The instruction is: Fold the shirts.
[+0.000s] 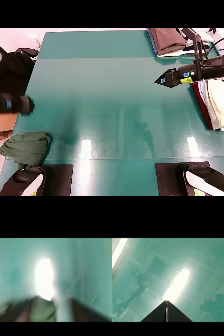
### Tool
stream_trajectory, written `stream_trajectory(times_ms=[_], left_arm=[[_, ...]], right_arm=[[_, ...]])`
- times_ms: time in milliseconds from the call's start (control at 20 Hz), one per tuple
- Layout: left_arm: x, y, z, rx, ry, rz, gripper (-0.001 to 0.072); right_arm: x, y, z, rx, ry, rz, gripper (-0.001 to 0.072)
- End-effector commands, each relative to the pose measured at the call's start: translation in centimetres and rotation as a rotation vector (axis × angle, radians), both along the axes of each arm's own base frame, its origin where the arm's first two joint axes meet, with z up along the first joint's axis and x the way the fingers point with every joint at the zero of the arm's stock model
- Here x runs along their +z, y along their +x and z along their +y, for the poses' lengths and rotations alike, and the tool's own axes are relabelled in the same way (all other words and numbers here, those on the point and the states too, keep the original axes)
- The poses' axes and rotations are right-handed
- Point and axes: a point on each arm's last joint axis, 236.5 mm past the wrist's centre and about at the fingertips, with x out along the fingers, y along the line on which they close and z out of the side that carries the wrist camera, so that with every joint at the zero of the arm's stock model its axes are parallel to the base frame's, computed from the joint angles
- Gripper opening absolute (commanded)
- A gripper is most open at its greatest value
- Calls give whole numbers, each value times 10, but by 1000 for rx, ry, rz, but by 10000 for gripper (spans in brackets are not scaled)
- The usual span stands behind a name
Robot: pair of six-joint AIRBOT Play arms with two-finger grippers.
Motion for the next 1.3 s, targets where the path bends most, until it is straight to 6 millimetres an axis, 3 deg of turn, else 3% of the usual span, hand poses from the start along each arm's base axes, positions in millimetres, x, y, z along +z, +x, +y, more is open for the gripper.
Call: stream_trajectory(times_ms=[0, 200, 300, 400, 450, 550, 600, 700, 750, 850, 950, 1100, 1200, 1250], left_arm=[[-82, -65, 49, 177, 113, 258, 611], [-151, -80, 47, 178, 107, 338, 611], [-166, -87, 43, 207, 86, 357, 610], [-164, -88, 44, 234, 79, 358, 609], [-160, -88, 44, 253, 74, 352, 550], [-145, -76, 44, 259, 65, 303, 71], [-133, -66, 43, 259, 58, 264, 29], [-93, -41, 41, 250, 38, 149, 28], [-65, -27, 39, 240, 25, 75, 27], [10, 1, 25, 194, -49, -125, 27], [92, 19, -5, 92, -165, -333, 26], [185, 30, -58, -92, -336, -534, 26], [215, 40, -94, -209, -441, -577, 25], [221, 47, -110, -256, -473, -578, 25]], right_arm=[[-1, -2, 0, 4, -1, 6, 16], [-1, -2, 0, 4, -1, 7, 16], [-1, -2, 0, 4, -1, 6, 16], [-1, -1, 0, 3, -1, 6, 16], [0, -1, 0, 2, 0, 3, 16], [0, -1, 0, 2, 0, 3, 16], [0, -1, 0, 2, 0, 3, 16], [5, 0, 0, 3, 1, -9, 16], [14, 2, 1, 3, 3, -33, 16], [46, 9, 1, 3, 9, -114, 15], [82, 13, 1, 2, 16, -207, 15], [133, 19, -8, -28, 26, -338, 15], [163, 21, -19, -62, 28, -418, 15], [178, 23, -26, -85, 27, -458, 16]])
